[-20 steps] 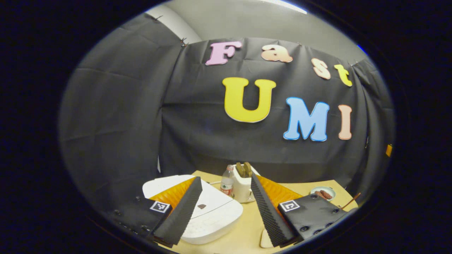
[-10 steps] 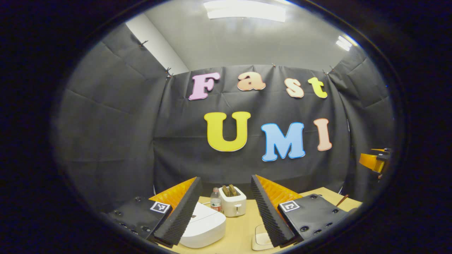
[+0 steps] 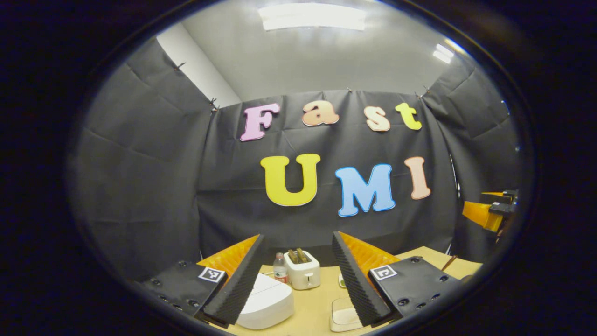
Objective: Close the left gripper, press the button to open the rice cooker; take a wooden spoon from the chopstick holder with the right hand, scoop a spoonful of rice and pour it into the rice cooker, then put the wooden spoon back into the chopstick holder.
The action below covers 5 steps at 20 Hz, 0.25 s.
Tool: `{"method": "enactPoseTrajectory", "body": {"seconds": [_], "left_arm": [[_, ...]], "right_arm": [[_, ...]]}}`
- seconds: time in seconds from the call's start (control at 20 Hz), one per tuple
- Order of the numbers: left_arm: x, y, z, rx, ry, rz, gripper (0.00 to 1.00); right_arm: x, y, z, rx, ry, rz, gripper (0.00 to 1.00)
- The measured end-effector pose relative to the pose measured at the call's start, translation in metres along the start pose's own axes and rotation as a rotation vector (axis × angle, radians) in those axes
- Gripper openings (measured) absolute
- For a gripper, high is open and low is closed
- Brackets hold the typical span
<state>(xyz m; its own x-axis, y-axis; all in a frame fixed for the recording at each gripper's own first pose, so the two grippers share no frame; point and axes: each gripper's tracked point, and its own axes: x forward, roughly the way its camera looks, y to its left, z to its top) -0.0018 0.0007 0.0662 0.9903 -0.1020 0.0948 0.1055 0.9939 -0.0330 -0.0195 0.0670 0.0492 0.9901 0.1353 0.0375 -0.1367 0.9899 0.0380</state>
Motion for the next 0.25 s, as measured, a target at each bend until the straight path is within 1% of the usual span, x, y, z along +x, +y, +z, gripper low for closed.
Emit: {"method": "enactPoseTrajectory", "body": {"seconds": [0.05,0.1,0.15,0.25], "left_arm": [[0.0012,0.0019,-0.0016,-0.007,0.006,0.004,0.99],[0.0007,0.0032,-0.0035,-0.009,0.010,0.009,0.97],[0.0011,0.0044,-0.0028,-0.009,0.011,0.015,0.99],[0.0001,0.0049,-0.0015,-0.009,0.008,0.024,0.97]], "right_arm": [[-0.0005,0.0020,0.0005,-0.002,-0.001,0.004,0.98],[-0.0012,0.0031,0.0011,-0.003,-0.004,0.008,0.98],[-0.0009,0.0042,0.0010,0.000,-0.005,0.011,0.98],[-0.0008,0.0082,0.0017,0.009,-0.009,0.019,0.98]]}}
